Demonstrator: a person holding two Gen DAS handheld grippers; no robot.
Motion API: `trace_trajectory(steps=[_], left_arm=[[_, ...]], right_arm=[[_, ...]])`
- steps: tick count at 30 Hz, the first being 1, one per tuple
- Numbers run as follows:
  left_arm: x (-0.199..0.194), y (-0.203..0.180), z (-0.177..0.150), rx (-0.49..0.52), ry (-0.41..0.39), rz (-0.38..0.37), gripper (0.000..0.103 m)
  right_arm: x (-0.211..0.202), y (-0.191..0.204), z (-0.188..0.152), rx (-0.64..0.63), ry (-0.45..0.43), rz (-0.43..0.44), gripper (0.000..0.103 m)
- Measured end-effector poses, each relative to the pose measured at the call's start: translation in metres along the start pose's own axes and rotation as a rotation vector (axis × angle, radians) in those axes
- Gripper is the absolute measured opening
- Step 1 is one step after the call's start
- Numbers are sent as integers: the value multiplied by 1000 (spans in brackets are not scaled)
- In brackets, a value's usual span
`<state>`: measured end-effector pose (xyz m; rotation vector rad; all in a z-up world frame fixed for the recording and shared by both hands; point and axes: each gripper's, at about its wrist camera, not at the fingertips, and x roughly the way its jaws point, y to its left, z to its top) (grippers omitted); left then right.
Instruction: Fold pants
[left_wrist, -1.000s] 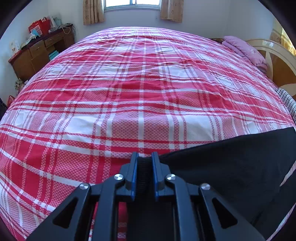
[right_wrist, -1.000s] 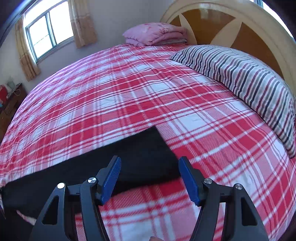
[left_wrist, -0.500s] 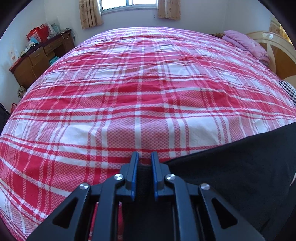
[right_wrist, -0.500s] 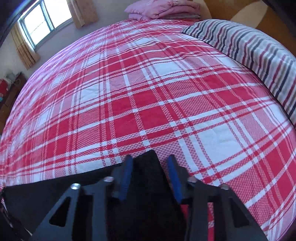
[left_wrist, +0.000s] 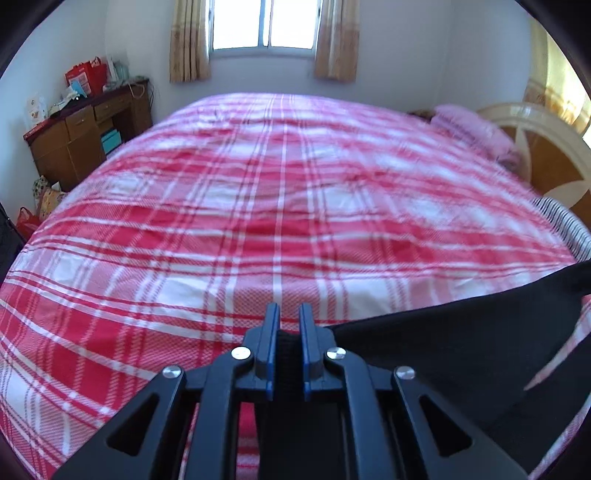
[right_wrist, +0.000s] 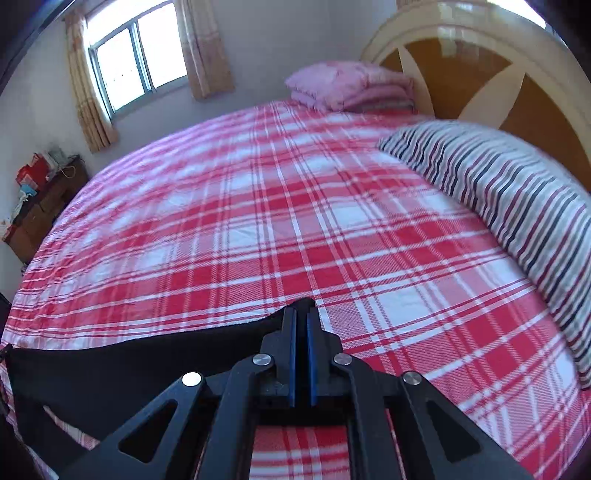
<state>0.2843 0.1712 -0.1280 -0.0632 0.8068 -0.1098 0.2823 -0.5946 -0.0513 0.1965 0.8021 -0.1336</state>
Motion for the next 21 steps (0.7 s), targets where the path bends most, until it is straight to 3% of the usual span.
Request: trace_trajectory(steps=[10,21], left_arm=[[-69,10,-31,-46,-132,-106,11],[-90,33,-94,-106,-169,-187,11]], right_arm=[[-90,-13,-62,70,-116,24,5],[-110,-49,-150,203,-87,30,4]])
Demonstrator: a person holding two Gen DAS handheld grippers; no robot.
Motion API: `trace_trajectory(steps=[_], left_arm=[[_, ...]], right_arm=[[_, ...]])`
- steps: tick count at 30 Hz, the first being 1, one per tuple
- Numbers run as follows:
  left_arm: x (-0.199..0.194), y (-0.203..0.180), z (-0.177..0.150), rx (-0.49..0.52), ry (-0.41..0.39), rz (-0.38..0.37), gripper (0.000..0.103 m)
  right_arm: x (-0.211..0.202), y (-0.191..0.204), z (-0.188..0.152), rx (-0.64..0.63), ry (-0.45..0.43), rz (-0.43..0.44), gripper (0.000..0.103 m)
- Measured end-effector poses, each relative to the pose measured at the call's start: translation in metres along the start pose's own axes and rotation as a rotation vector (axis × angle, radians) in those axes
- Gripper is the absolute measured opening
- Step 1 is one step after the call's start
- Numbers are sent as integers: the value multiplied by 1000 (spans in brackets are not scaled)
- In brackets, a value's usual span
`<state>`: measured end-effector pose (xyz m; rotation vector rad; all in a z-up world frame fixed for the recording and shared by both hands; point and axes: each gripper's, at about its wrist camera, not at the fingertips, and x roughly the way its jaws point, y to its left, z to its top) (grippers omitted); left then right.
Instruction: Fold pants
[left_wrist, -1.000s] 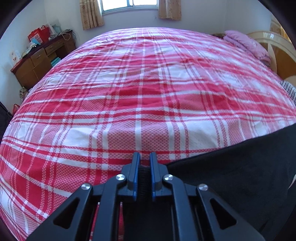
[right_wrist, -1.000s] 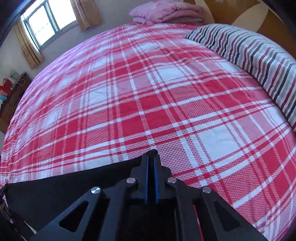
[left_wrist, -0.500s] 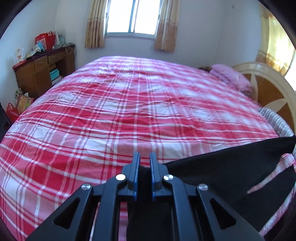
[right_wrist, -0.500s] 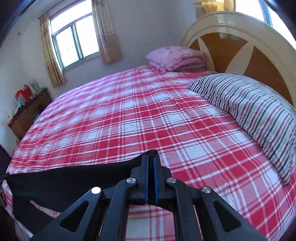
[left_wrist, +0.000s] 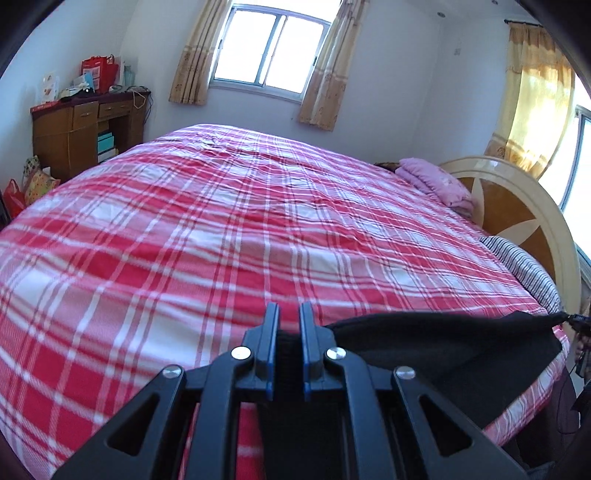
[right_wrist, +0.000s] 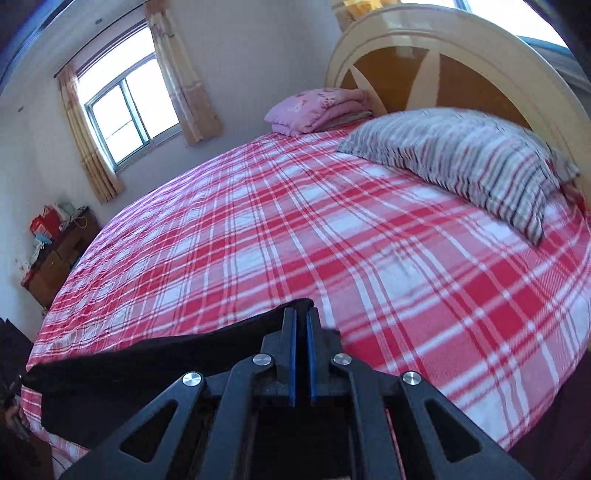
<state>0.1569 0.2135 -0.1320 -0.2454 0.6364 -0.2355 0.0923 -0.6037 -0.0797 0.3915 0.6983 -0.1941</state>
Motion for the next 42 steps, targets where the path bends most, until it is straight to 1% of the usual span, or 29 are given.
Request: trace_trajectory(steps=[2,5,6,8,11,13,14,16,17,19,20,22,23,24,25,26,27,28,29,31,34,35,37,38,39,40,41,42], left_arm=[[-1,3,-14,-7,9,-31,11],[2,4,-34,11,40,-41,11],[3,4,-40,24,47,-32,11],[1,2,-47,50,47,-15,11],[-6,1,-54,78,33,2,14],[-12,3,-59,87,31,20,18],[-14,5,-60,91,29,35,18],[-18,10,-64,108,36,70,19],[-19,14,-66,107,48,75,19],[-24,22,-73,103,71,75,19],[-27,24,-77,105,78,83,19],[-30,28,-82,95,84,88,19],[-33,29,-84,76,85,78,19],[-34,29,-84,63,83,63,18],[-36,28,-84,49,81,43,19],[-37,26,-85,38,79,30,19],[-38,25,-85,33,83,24,19],[-37,23,-84,33,89,21,18],[-37,20,-84,33,90,16,19],[-38,18,-85,31,91,5,19],[-44,19,-84,24,81,11,19],[-48,21,-83,14,73,10,19],[-52,22,-82,1,61,-19,19],[-52,19,-82,0,56,-37,19],[-49,14,-82,6,62,-55,26],[-46,9,-84,14,72,-73,35],[-41,3,-86,23,80,-86,38],[-37,-2,-88,32,88,-92,39]], right_arm=[[-1,-9,-11,14,8,-12,4],[1,-22,-24,37,32,-18,5],[2,-25,-26,38,33,-35,5],[2,-29,-29,56,42,-27,5],[0,-28,-31,44,39,-68,5],[-3,-30,-32,58,48,-76,5],[-7,-31,-33,62,49,-88,5],[-17,-28,-35,48,31,-150,6],[-25,-22,-37,21,20,-196,6],[-36,-11,-39,-25,-1,-239,6],[-42,-1,-41,-62,-15,-259,6],[-53,27,-44,-140,-34,-246,6],[-58,50,-48,-188,-37,-207,7],[-59,70,-52,-227,-36,-176,10],[-60,91,-57,-271,-33,-141,17],[-59,107,-61,-304,-29,-115,45],[-58,134,-69,-359,-20,-71,74],[-57,162,-79,-417,-25,-22,77],[-57,179,-87,-458,-32,9,77],[-55,227,-112,-588,-38,52,77],[-42,296,-160,-815,-1,117,77],[-40,307,-172,-859,-6,127,77],[-31,341,-205,-983,-8,150,77],[-25,351,-216,-1019,-2,164,75],[-19,360,-226,-1048,9,180,69],[-15,364,-231,-1065,17,188,66],[-8,370,-239,-1087,30,194,62],[0,377,-248,-1113,38,193,61]])
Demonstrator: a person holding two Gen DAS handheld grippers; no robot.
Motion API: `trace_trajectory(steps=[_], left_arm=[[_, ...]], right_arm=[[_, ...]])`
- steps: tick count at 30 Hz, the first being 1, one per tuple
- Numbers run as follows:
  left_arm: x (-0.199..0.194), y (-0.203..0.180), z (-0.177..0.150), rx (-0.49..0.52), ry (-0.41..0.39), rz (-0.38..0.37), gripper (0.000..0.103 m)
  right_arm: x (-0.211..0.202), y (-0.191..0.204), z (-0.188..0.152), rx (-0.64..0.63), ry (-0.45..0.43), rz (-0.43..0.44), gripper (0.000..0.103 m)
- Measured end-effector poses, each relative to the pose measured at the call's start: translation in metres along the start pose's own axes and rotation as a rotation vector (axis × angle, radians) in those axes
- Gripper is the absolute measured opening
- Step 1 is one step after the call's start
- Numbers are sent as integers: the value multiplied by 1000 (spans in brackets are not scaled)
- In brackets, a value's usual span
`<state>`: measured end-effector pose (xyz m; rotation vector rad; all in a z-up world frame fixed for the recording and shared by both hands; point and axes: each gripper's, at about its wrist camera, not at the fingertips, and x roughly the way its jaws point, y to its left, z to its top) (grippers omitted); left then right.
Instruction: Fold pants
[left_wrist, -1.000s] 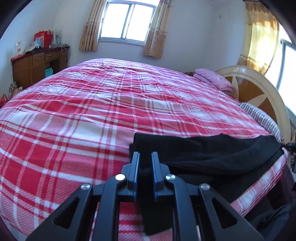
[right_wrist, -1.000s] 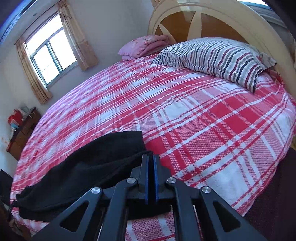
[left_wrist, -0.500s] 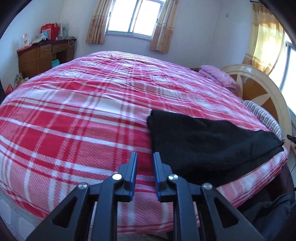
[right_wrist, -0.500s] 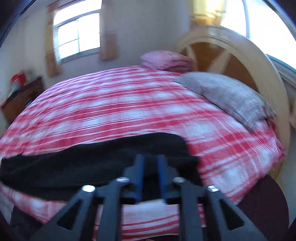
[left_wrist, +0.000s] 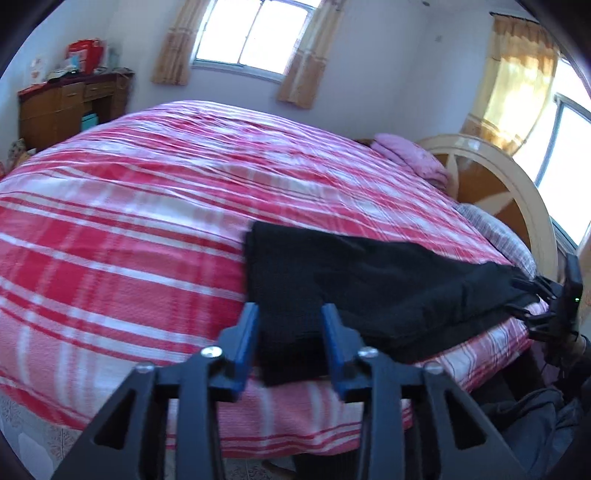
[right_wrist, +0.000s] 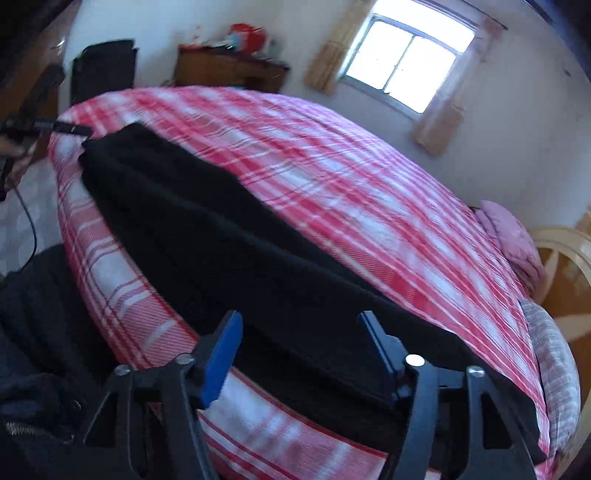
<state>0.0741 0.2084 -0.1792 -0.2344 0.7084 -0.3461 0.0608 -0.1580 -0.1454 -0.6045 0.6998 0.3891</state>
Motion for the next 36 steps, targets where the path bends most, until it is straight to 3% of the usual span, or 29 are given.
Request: trace_trajectory(steps=[4,6,9,10,12,13,14,17,25,32,36], left_arm=[[16,-11,-6,27,30,1,39],[17,-12,-5,29,23,0,39],[14,-10,-3,7,18,-9,39],[13,-9,-3,7,17,-7,36],[14,-9,-2,15,27,14,24],[14,-8,-2,12,31,18,14],[14,-6,-1,5,34,17,12],[13,-1,1,-13,42,29,7],[-7,7,12,-57,1,-9,7],[3,9,8,-70,33,29,7],[0,0,11,-35,17,49,7]], right_arm=[[21,17,0,-80,26,-2,56],[30,19,-1,-105,38,-15,42],[38,12,-1,-77,57,-5,32],[40,9,-2,-70,60,-2,30],[44,9,-2,-66,72,14,8],[43,10,-3,-67,73,20,7],[41,10,-3,-72,74,24,4],[31,11,-3,-77,64,19,4],[-3,5,-1,-8,24,36,3],[17,30,-23,-52,103,63,3],[19,25,-24,-12,92,40,3]])
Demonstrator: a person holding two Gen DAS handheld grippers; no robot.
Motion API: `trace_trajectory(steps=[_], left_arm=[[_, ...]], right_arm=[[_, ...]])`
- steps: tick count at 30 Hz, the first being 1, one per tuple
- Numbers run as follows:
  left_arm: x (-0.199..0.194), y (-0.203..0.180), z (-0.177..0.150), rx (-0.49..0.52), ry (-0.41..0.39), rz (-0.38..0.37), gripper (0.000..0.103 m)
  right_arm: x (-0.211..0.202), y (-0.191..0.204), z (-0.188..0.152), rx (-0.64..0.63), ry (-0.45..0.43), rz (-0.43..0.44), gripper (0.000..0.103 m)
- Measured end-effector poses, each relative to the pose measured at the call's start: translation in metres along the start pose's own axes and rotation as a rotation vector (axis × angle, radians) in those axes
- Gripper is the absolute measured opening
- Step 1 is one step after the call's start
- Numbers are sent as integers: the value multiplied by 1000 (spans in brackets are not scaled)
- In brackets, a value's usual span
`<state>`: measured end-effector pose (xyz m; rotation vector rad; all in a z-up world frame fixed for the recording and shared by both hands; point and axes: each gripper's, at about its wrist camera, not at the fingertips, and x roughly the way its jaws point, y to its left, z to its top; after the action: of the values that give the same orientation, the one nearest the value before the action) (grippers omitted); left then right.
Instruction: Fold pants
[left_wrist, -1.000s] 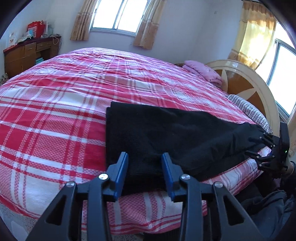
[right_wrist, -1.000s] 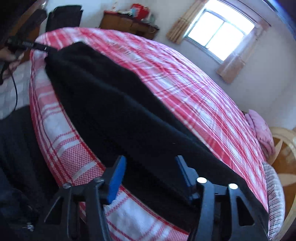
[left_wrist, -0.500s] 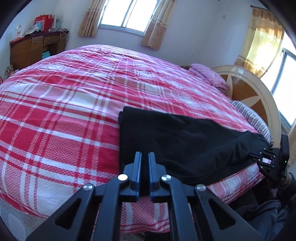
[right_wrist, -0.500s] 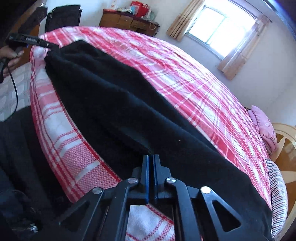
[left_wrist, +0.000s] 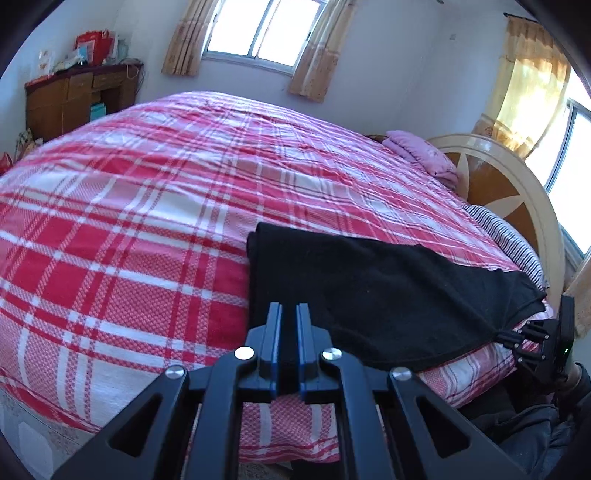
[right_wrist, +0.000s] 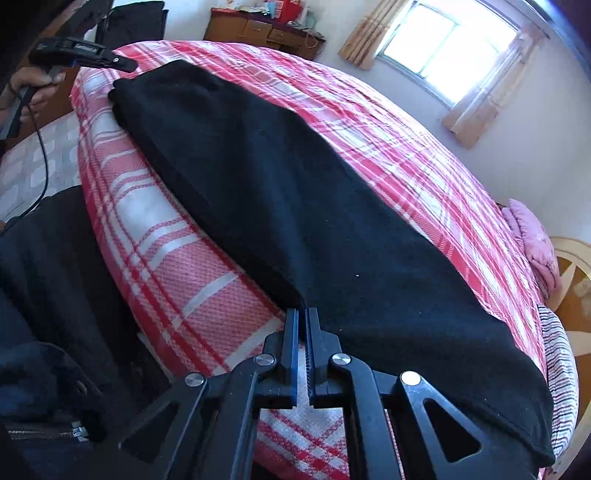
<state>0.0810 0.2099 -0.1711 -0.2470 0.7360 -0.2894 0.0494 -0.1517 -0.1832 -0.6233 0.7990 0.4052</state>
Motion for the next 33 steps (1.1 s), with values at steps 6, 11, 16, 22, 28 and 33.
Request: trace_trajectory(steps=[6,11,16,22,28,33], left_arm=[[7,-12,-3,58,29,-1,15],[20,-12,-9,57,76,36,16],[17,-11,-11,43,69,43,16],[7,-23,-7,68,11,51,56],[5,-52,1,155,1,32,59],[5,-92,16,265,-9,24,60]], right_arm=[[4,1,1,5,-2,-23,3],[0,2,-3,20,-9,-24,4],[1,-3,-4,63,-10,-11,5],[0,-3,-6,75,-24,-4,6],[-7,-18,-6,147,-51,80,39],[-23,-24,-6,183,-101,119,49]])
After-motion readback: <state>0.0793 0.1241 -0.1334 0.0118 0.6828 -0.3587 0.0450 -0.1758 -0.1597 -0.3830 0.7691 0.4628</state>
